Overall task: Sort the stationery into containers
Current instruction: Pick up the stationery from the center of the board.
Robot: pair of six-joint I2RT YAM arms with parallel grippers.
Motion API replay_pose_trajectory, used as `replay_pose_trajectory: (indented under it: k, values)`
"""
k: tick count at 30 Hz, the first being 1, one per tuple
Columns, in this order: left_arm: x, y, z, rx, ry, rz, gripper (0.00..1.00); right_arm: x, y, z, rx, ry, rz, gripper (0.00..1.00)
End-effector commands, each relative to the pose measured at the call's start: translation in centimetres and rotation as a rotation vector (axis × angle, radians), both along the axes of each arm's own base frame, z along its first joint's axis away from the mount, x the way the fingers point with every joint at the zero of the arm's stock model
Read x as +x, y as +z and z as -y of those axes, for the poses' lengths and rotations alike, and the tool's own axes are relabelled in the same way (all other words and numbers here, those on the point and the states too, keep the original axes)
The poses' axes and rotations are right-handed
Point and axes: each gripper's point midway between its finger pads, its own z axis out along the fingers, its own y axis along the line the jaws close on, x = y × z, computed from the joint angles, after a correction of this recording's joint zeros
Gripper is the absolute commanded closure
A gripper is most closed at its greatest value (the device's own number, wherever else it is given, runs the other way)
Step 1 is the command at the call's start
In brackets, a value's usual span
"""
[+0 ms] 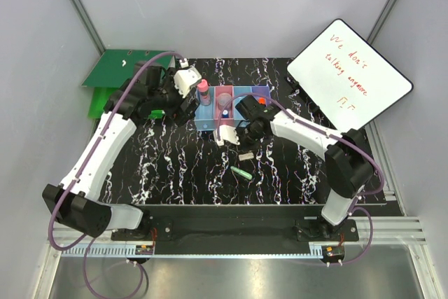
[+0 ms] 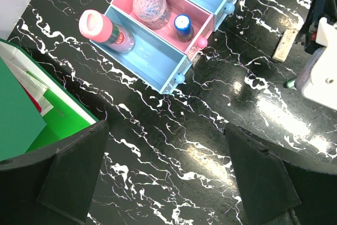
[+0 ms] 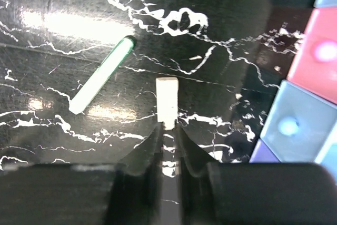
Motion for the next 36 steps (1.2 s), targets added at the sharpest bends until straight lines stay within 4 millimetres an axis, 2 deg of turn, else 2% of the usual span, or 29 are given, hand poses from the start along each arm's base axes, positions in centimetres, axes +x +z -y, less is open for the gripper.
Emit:
replay_pose_trajectory:
  k: [1,3,4,8,14,19,28,30,31,33,34,36]
  values:
    - [-0.4,2.3,0.4,-0.063,-0.009,0.048,0.01,0.5,0.7,0.3,-0.005,-0.034,0.049,0.65]
    - [-0.7,2.2,0.4,-0.066,-0.009,0.046,0.01,0.5,-0.2,0.6,-0.026,-0.006,0.059,0.55]
    - [-0.7,2.3,0.3,-0.067,-0.007,0.049,0.01,0.6,-0.9,0.9,-0.040,-0.002,0.060,0.48]
    - [-0.9,2.0,0.1,-0.056,-0.005,0.050,0.01,1.7,-2.4,0.8,-0.060,0.008,0.054,0.38]
    - [-0.7,1.8,-0.1,-0.037,-0.008,0.059,0.01,3.4,-3.4,0.4,-0.060,-0.004,0.033,0.34]
    - [-0.2,2.0,0.0,-0.041,-0.008,0.059,0.01,3.1,-4.3,0.5,-0.069,0.008,0.010,0.32]
    - [0.2,2.2,0.1,-0.040,-0.008,0.063,0.01,2.0,-6.7,1.1,-0.102,0.015,-0.051,0.33]
    - [0.2,2.3,0.0,-0.038,-0.007,0.065,0.01,2.1,-7.2,1.3,-0.118,0.010,-0.049,0.35]
    - [0.3,2.3,0.1,-0.040,-0.009,0.065,0.01,2.2,-7.3,1.3,-0.120,0.010,-0.047,0.39]
    - [0.3,2.3,0.1,-0.044,-0.007,0.059,0.01,2.3,-7.6,1.4,-0.128,0.000,-0.046,0.53]
    - [0.3,2.3,0.2,-0.046,-0.009,0.059,0.01,2.4,-7.6,1.4,-0.129,-0.013,-0.047,0.68]
    - [0.3,2.3,0.1,-0.047,-0.006,0.056,0.01,2.5,-8.0,1.5,-0.144,-0.025,-0.051,0.81]
